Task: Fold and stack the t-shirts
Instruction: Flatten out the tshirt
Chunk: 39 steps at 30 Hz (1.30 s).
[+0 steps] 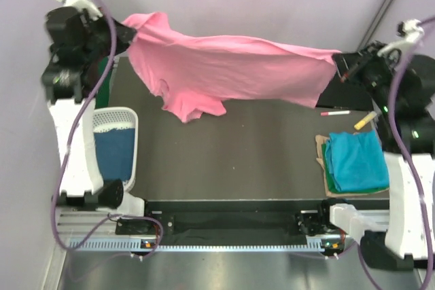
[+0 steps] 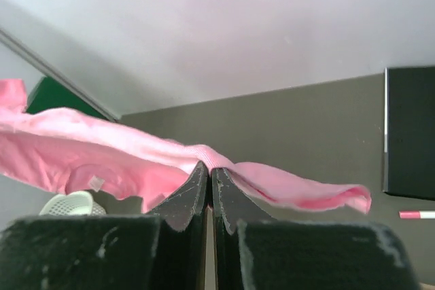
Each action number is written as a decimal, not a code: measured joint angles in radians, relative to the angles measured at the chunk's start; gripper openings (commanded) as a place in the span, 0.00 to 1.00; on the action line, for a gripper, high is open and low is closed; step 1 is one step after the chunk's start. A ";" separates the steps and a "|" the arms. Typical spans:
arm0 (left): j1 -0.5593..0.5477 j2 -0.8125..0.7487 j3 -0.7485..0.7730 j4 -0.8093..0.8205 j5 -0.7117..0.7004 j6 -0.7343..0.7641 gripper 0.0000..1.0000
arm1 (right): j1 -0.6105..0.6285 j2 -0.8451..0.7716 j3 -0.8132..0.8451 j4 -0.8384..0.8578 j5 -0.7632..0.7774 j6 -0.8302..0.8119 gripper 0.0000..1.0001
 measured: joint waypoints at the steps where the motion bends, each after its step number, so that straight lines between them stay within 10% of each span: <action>1: -0.001 -0.045 0.000 -0.009 -0.005 0.006 0.00 | 0.000 -0.056 -0.009 -0.019 0.002 0.000 0.00; 15: -0.005 -0.656 -0.103 -0.023 -0.030 0.045 0.00 | 0.000 -0.473 0.020 -0.179 0.060 -0.045 0.00; 39: -0.017 0.091 -0.423 0.132 0.033 0.047 0.00 | 0.001 -0.044 -0.619 0.248 0.130 -0.056 0.00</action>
